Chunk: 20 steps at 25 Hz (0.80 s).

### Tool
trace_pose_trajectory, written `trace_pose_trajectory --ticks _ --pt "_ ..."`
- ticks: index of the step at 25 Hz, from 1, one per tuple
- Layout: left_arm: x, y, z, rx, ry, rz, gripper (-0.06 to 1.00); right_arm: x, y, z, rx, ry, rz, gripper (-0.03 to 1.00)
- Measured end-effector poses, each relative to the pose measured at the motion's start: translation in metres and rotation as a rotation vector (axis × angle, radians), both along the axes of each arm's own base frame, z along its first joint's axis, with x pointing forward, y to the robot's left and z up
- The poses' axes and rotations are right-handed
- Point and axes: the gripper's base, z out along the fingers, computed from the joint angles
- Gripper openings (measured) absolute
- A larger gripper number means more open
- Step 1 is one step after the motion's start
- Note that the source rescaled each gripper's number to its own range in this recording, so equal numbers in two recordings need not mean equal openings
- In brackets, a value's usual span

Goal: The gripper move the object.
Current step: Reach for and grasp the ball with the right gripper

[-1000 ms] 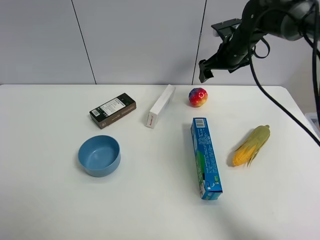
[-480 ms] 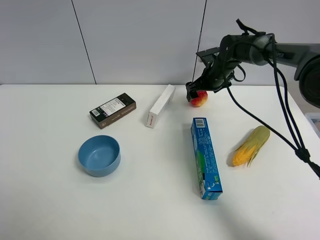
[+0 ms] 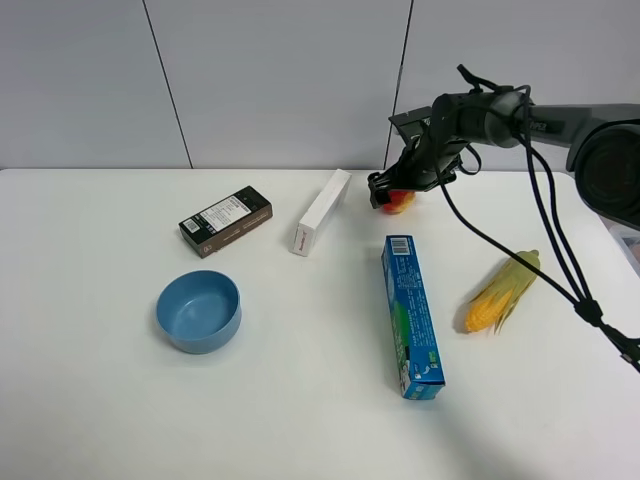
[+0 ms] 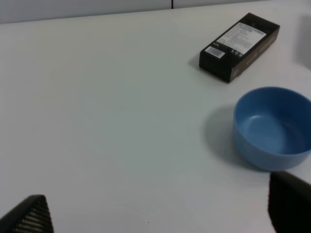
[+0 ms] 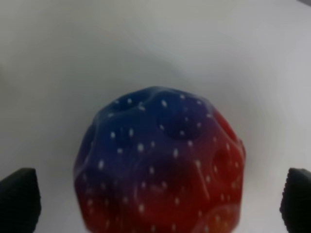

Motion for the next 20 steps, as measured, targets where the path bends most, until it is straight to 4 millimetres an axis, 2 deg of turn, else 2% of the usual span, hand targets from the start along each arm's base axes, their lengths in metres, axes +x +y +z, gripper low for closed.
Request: trace_pose_trajectory --ticks 7,16,18,20 --pt "0.000 0.000 0.000 0.000 0.000 0.000 1.00 0.008 0.002 0.000 0.024 -0.093 -0.011 1.00" --pt "0.000 0.000 0.000 0.000 0.000 0.000 1.00 0.008 0.003 -0.023 0.038 -0.044 -0.026 0.99" --pt "0.000 0.000 0.000 0.000 0.000 0.000 1.00 0.008 0.003 -0.023 0.038 -0.044 -0.026 0.87" --pt "0.000 0.000 0.000 0.000 0.000 0.000 1.00 0.008 0.003 -0.023 0.038 -0.044 -0.026 0.62"
